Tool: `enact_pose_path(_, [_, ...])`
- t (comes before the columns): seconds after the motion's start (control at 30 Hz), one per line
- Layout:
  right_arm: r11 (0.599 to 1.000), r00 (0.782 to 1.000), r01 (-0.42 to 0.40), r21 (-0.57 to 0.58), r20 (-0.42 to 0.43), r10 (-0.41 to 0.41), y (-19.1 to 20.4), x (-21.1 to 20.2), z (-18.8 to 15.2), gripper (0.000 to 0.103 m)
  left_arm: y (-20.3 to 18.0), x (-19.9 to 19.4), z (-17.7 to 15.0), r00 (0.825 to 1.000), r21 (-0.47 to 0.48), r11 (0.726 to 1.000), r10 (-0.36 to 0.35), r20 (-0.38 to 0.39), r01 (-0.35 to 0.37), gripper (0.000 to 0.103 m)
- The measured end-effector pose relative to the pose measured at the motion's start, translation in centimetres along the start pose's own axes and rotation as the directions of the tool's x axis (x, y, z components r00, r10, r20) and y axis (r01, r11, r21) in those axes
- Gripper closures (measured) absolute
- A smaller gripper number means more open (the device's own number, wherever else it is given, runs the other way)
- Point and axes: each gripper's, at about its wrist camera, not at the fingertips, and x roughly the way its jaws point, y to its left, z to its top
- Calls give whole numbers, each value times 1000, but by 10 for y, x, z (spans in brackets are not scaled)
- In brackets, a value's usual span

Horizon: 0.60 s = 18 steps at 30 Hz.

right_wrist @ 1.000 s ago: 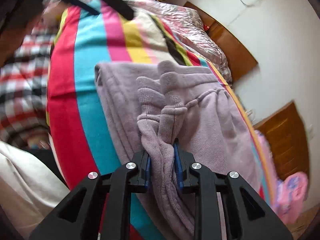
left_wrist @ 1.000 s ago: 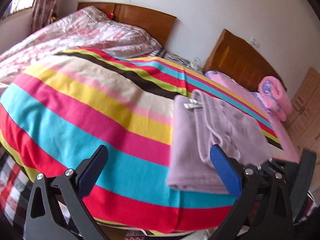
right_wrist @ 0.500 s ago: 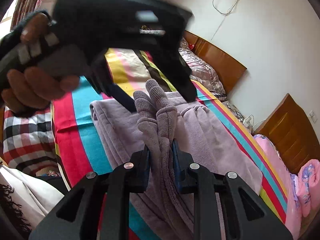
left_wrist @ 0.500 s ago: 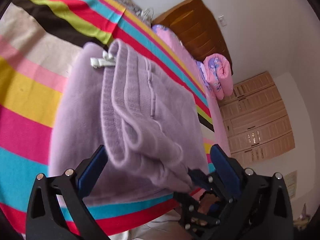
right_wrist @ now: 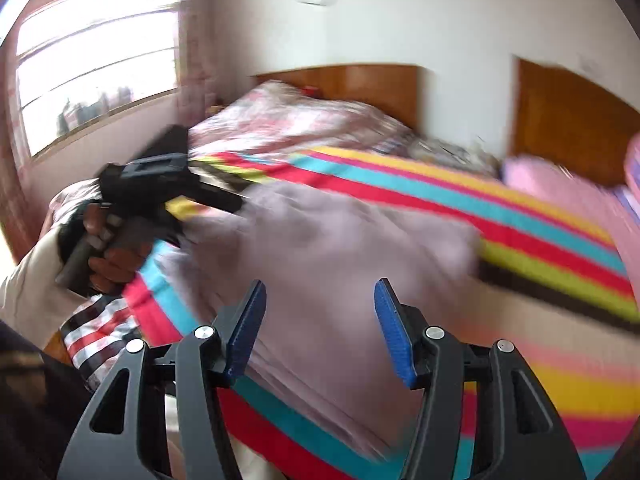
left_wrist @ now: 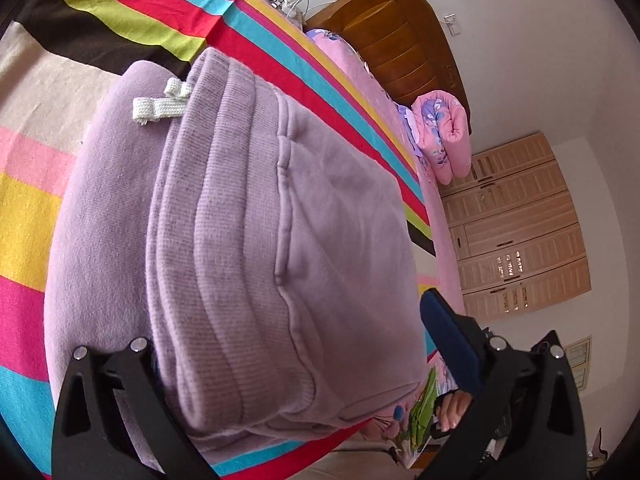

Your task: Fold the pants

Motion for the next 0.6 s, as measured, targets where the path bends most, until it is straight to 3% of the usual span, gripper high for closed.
enact_pose_path(0.13, [999,999,9,37,-48,-7,-15,-22,-37,46,-3,3,1,1000,8,1000,10,1,-10,2])
enact_pose_path(0.3, [996,990,80,32,-122,-76,-8,-9,-74,41,-4,4,1,1000,4,1000,12,1,-12,2])
enact_pose_path(0.37, [992,986,121,38,-121,-115,-8,-2,-79,41,-5,3,1,1000,-2,1000,15,-1,-15,2])
enact_pose_path(0.5, [987,987,131,93,-109,-121,-13,10,-80,41,-7,-1,0,1000,-14,1000,23,14,-23,2])
enact_pose_path(0.53, [986,984,147,81,-118,-137,-13,14,-80,41,-8,-1,-2,999,-11,999,32,28,-31,5])
enact_pose_path(0.6, [977,972,204,53,-131,-196,-12,22,-80,41,-10,-3,-5,995,9,996,92,47,-93,24])
